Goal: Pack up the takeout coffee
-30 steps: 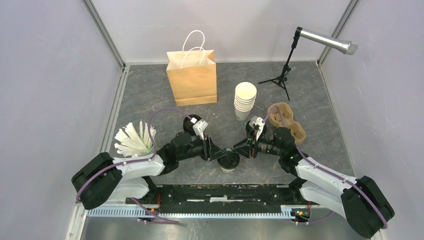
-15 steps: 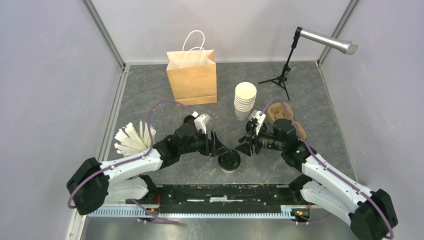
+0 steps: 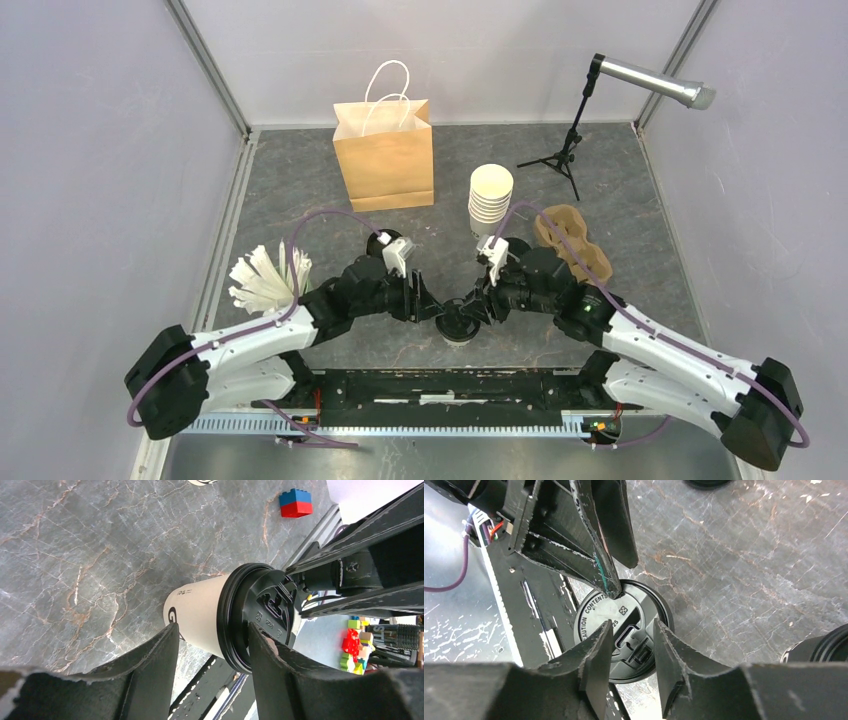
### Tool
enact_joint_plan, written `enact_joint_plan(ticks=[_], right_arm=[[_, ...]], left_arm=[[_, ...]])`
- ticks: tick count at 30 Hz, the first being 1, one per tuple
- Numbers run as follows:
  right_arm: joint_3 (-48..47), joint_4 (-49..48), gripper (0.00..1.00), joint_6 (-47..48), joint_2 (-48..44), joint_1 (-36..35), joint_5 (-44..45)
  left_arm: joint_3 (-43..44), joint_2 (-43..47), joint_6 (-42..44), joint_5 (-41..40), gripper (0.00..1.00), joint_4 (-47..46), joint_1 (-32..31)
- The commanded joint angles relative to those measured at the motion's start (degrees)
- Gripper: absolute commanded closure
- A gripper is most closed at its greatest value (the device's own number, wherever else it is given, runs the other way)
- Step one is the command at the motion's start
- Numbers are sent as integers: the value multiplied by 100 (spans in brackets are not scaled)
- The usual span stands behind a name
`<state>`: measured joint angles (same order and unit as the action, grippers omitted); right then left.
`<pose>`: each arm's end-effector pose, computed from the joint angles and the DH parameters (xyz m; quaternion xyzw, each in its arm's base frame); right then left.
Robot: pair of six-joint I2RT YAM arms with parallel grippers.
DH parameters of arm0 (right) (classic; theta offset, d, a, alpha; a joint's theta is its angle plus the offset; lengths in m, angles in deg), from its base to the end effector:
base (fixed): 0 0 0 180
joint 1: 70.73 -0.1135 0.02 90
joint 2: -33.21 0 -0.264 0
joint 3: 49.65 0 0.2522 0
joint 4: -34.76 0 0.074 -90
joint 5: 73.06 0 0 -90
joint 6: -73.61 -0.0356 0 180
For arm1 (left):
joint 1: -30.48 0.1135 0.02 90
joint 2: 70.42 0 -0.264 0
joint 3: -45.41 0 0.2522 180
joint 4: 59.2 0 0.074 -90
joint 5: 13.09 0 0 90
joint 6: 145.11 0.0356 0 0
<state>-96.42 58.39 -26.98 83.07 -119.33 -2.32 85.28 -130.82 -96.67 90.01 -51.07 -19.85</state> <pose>0.1220 0.1561 0.2533 -0.3563 0.7650 0.3793 0.3794 0.1350 -0.1754 0.2025 0.1233 0.8476 -0.4324 0.2819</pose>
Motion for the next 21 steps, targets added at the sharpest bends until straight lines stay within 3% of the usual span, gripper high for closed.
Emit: enact_joint_plan(ticks=[1, 9, 13, 16, 21], right_arm=[[-26, -115, 61, 16, 164, -219, 337], [606, -81, 64, -11, 84, -282, 738], [655, -18, 64, 44, 21, -289, 814], [543, -20, 62, 94, 38, -292, 671], [-352, 292, 45, 55, -7, -295, 509]], left_arm=[[-322, -159, -146, 157, 42, -311, -30], [-1004, -399, -588, 157, 56, -1265, -78], [-1196, -707, -756, 224, 58, -1801, -164], [-1073, -647, -739, 284, 54, -1730, -179], [-70, 31, -189, -68, 40, -234, -179]])
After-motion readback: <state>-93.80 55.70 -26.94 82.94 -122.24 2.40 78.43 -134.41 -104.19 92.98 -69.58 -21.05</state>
